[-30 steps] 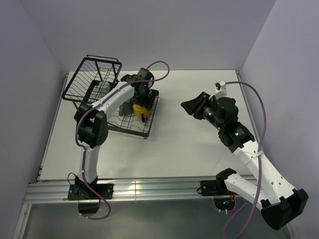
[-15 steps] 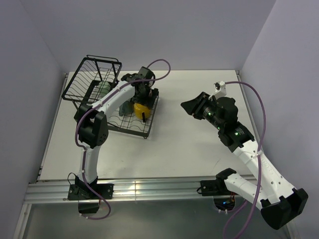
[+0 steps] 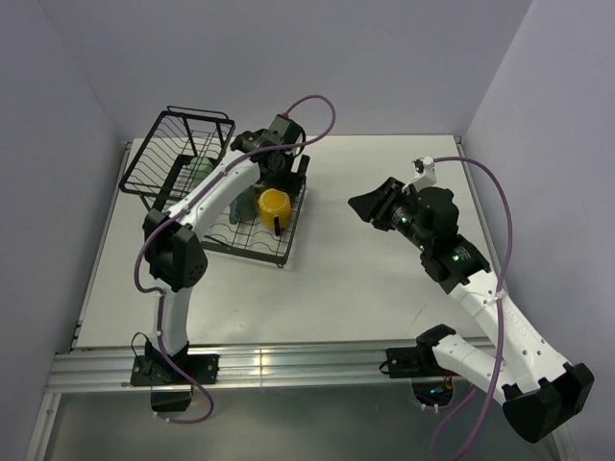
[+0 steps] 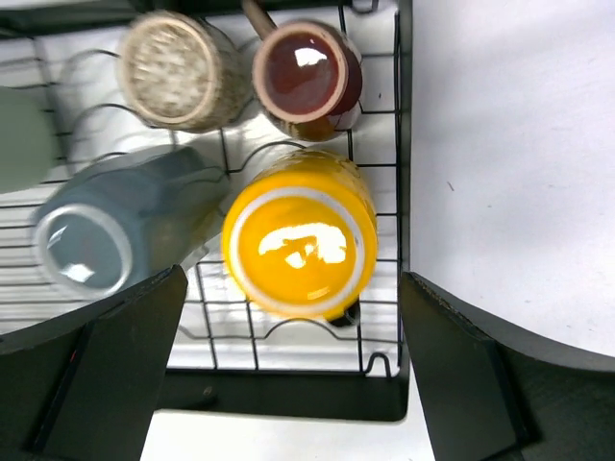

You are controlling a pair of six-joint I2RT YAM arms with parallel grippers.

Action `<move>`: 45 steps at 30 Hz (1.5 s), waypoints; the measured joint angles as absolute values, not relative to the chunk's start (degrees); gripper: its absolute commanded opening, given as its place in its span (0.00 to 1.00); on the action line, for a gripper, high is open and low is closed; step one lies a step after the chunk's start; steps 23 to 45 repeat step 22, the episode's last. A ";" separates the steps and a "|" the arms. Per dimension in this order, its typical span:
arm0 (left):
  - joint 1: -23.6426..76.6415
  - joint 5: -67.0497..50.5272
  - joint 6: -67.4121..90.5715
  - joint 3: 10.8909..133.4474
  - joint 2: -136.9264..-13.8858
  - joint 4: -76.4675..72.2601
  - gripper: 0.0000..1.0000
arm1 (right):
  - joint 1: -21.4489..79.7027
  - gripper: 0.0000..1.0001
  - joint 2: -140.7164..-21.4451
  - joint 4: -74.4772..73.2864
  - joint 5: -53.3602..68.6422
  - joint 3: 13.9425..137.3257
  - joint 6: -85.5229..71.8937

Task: Load the cups into the dish rack

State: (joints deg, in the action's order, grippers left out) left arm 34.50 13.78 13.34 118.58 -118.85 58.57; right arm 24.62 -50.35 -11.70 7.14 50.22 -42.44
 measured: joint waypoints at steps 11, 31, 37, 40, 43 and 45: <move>41.12 16.64 16.08 99.94 -81.76 48.49 0.99 | 24.62 1.00 -46.41 -14.81 4.84 50.37 -39.75; 40.95 8.82 17.52 80.23 -59.81 34.13 0.99 | 24.62 1.00 -36.05 -15.59 -0.40 50.37 -36.25; 40.95 8.82 17.52 80.23 -59.81 34.13 0.99 | 24.62 1.00 -36.05 -15.59 -0.40 50.37 -36.25; 40.95 8.82 17.52 80.23 -59.81 34.13 0.99 | 24.62 1.00 -36.05 -15.59 -0.40 50.37 -36.25; 40.95 8.82 17.52 80.23 -59.81 34.13 0.99 | 24.62 1.00 -36.05 -15.59 -0.40 50.37 -36.25; 40.95 8.82 17.52 80.23 -59.81 34.13 0.99 | 24.62 1.00 -36.05 -15.59 -0.40 50.37 -36.25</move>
